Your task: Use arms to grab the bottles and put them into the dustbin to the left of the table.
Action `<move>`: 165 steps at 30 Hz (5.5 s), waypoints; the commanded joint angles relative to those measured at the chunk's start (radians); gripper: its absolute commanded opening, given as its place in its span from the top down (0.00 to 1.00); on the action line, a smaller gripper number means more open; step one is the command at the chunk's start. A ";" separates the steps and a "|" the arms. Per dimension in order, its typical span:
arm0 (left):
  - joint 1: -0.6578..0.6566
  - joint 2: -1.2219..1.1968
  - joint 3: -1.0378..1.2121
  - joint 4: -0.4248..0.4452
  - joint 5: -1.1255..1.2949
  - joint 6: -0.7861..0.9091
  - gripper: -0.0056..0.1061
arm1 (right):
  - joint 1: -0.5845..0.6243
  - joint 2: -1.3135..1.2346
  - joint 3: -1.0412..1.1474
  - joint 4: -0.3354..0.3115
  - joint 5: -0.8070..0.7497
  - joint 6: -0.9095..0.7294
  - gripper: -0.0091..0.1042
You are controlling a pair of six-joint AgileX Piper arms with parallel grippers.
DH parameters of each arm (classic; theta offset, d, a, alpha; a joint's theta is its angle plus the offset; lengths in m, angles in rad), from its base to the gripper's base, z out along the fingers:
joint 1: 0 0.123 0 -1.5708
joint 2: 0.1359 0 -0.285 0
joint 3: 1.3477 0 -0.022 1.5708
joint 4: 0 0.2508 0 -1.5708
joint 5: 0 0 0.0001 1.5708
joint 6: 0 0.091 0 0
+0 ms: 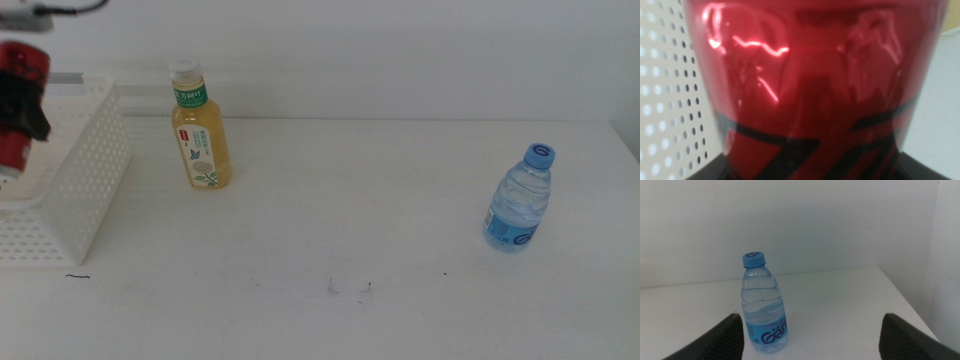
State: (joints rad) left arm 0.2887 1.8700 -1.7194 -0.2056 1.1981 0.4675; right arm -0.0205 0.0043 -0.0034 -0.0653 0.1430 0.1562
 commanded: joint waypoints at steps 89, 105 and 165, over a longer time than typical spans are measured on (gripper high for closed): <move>-0.379 0.281 0.771 0.452 -2.187 -0.634 0.11 | -0.006 -0.004 0.003 -0.006 -0.012 0.012 0.11; -0.379 0.235 0.750 0.551 -2.071 -0.729 0.81 | -0.006 -0.004 0.003 -0.006 -0.012 0.012 0.11; 0.016 -0.256 0.012 -0.087 -0.149 -0.019 0.97 | -0.006 -0.004 0.003 -0.006 -0.012 0.012 0.11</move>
State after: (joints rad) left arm 0.2791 1.5878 -1.6549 -0.2773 1.0186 0.4177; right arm -0.0205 0.0043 -0.0034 -0.0653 0.1411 0.1727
